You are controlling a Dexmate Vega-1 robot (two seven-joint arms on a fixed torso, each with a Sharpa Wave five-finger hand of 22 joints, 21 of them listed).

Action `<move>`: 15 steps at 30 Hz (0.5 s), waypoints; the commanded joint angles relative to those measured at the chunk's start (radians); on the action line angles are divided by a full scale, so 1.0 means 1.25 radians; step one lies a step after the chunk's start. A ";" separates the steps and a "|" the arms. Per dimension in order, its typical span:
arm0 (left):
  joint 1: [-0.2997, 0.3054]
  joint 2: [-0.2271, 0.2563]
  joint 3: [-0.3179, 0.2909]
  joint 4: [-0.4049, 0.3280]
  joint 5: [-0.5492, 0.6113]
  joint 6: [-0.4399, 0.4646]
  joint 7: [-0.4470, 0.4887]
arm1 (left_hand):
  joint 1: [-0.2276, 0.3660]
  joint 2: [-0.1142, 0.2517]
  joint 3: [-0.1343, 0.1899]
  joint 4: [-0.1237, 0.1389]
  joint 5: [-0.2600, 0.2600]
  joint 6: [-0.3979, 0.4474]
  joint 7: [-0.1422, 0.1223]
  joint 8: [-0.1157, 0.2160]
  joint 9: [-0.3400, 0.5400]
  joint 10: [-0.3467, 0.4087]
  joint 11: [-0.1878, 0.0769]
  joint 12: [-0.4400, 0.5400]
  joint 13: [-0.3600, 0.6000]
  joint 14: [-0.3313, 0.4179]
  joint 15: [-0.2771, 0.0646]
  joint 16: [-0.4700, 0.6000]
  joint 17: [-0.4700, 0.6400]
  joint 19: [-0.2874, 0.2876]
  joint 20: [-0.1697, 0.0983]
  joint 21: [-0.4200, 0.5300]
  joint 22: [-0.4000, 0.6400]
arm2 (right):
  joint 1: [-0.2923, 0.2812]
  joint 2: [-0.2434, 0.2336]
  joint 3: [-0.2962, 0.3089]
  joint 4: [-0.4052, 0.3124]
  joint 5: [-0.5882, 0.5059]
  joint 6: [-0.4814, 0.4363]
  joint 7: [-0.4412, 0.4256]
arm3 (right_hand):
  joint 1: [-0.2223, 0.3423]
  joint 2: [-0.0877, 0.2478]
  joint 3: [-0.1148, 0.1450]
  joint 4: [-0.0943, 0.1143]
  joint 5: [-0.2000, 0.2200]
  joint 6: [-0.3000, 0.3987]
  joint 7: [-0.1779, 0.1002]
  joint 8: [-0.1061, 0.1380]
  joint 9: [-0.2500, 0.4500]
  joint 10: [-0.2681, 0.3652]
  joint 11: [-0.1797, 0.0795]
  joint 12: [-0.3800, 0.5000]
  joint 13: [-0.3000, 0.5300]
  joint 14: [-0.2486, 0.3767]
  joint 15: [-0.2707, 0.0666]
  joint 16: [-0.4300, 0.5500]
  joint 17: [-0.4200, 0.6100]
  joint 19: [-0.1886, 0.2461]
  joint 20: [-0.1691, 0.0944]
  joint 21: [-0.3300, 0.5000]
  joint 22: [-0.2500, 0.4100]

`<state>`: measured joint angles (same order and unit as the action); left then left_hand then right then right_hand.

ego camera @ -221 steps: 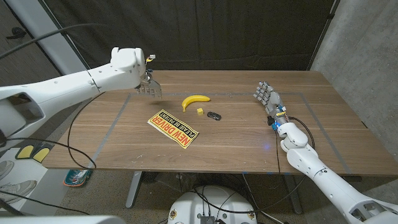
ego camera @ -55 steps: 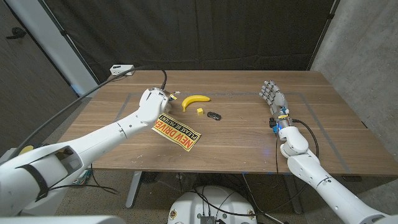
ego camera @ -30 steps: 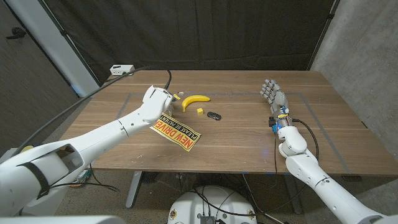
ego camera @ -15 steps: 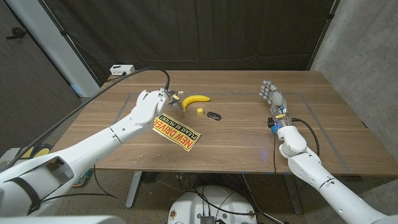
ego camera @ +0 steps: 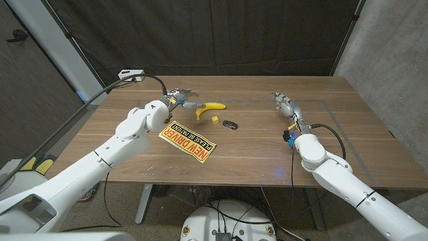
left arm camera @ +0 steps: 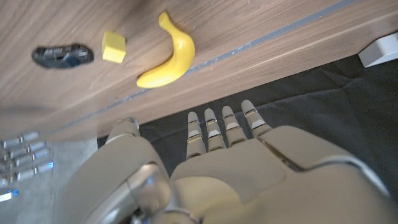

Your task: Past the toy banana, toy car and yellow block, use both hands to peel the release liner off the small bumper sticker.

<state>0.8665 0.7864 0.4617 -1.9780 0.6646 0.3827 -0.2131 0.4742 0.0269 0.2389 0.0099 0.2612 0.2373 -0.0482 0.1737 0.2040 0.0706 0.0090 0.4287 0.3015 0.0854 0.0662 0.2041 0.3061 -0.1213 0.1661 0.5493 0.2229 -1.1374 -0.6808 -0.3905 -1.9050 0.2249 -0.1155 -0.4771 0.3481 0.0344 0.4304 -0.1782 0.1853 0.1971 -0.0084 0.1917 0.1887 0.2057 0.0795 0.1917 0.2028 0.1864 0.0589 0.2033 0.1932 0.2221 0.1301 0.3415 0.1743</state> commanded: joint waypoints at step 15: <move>0.101 0.033 -0.153 0.075 -0.597 -0.335 0.222 | -0.012 0.016 0.002 0.008 -0.021 -0.020 0.009 0.008 -0.006 -0.002 0.013 -0.013 -0.008 -0.011 0.005 0.002 -0.009 -0.023 0.014 -0.008 -0.001 | 0.050 -0.102 -0.200 -0.266 -0.282 -0.469 0.026 | 0.049 -0.030 -0.005 0.001 0.011 -0.016 0.000 0.003 0.004 -0.038 -0.016 -0.002 0.005 -0.047 -0.010 -0.008 0.005 -0.036 0.018 -0.028 0.007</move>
<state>0.9714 0.8130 0.3060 -1.9342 0.2149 0.1592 -0.0059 0.4612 0.0400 0.2387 0.0180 0.2399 0.2102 -0.0427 0.1781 0.1951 0.0624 0.0181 0.4132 0.2923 0.0784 0.0732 0.2041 0.2955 -0.1420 0.1772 0.5397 0.2180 -1.1349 -0.7557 -0.4873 -2.0767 0.0299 -0.4727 -0.4866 0.3952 -0.0022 0.4305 -0.1780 0.1925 0.1799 -0.0127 0.1917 0.1885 0.1613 0.0636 0.1846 0.2073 0.1342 0.0433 0.1957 0.1980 0.1808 0.1499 0.3085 0.1795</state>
